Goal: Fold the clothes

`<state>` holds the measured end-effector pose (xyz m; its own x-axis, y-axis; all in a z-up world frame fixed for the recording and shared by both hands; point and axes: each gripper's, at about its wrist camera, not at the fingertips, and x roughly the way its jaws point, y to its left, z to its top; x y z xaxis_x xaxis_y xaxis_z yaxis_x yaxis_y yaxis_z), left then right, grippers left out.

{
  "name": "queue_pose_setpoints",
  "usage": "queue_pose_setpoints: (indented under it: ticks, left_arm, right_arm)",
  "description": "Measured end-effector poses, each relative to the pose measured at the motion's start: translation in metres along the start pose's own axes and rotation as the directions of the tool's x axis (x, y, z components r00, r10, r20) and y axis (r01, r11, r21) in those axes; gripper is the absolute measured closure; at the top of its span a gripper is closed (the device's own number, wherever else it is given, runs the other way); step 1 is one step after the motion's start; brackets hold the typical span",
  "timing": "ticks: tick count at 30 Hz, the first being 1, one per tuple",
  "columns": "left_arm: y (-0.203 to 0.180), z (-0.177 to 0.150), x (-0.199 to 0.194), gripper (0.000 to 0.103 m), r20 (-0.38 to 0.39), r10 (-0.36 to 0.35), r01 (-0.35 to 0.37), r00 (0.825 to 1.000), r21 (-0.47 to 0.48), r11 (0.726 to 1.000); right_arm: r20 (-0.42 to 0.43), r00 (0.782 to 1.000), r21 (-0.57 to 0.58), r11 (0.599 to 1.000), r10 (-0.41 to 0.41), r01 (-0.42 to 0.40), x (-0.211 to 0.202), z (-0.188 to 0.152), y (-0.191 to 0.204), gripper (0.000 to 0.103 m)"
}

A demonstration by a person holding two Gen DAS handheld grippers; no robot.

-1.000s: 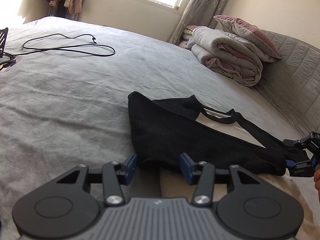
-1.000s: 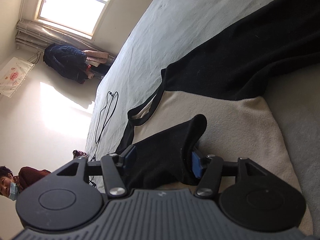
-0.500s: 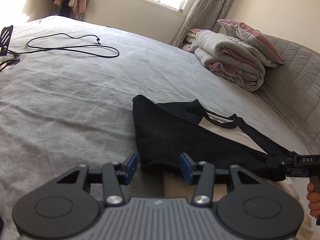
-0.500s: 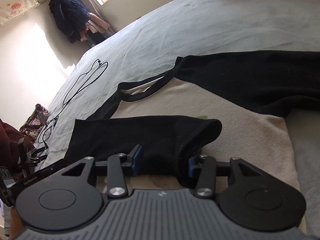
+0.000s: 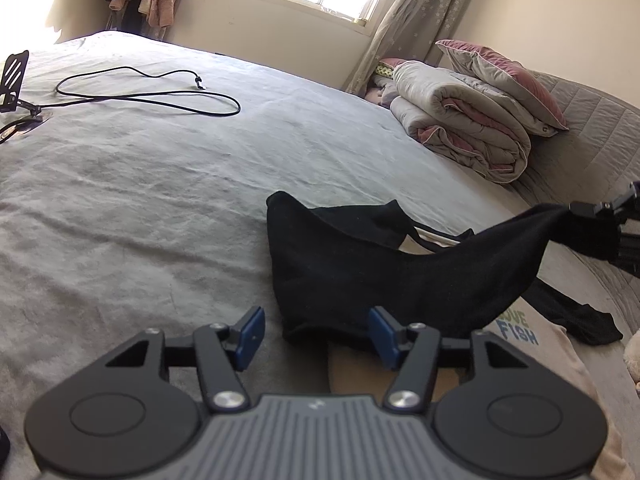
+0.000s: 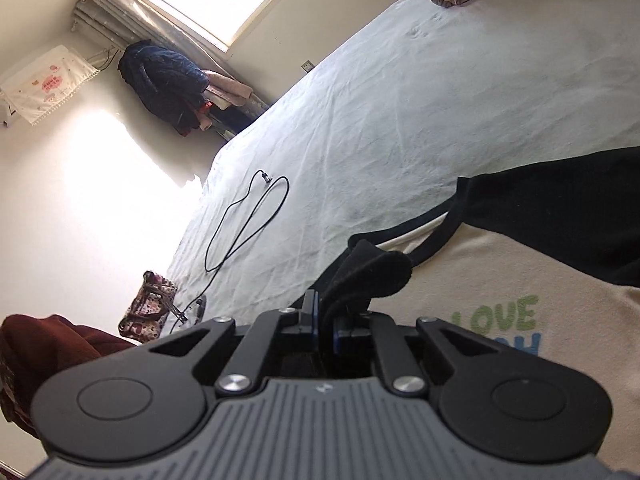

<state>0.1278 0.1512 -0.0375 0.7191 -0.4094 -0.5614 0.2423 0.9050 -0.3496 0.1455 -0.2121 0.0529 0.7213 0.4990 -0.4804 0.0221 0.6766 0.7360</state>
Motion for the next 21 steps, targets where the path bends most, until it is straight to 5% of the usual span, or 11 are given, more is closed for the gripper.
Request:
queue_pose_setpoints:
  ticks: [12,21]
  left_arm:
    - [-0.007,-0.001,0.005,0.032,-0.024,-0.042,0.042,0.999,0.011,0.999]
    - [-0.019,-0.006,0.019,0.032,0.008,0.072,-0.072,0.997,0.005,0.997]
  right_arm:
    - [0.014,0.992,0.02,0.992,0.123,-0.123,0.02,0.033,0.1,0.095]
    - [0.02,0.992,-0.085,0.989,0.121,-0.119,0.038,0.047,0.14,0.095]
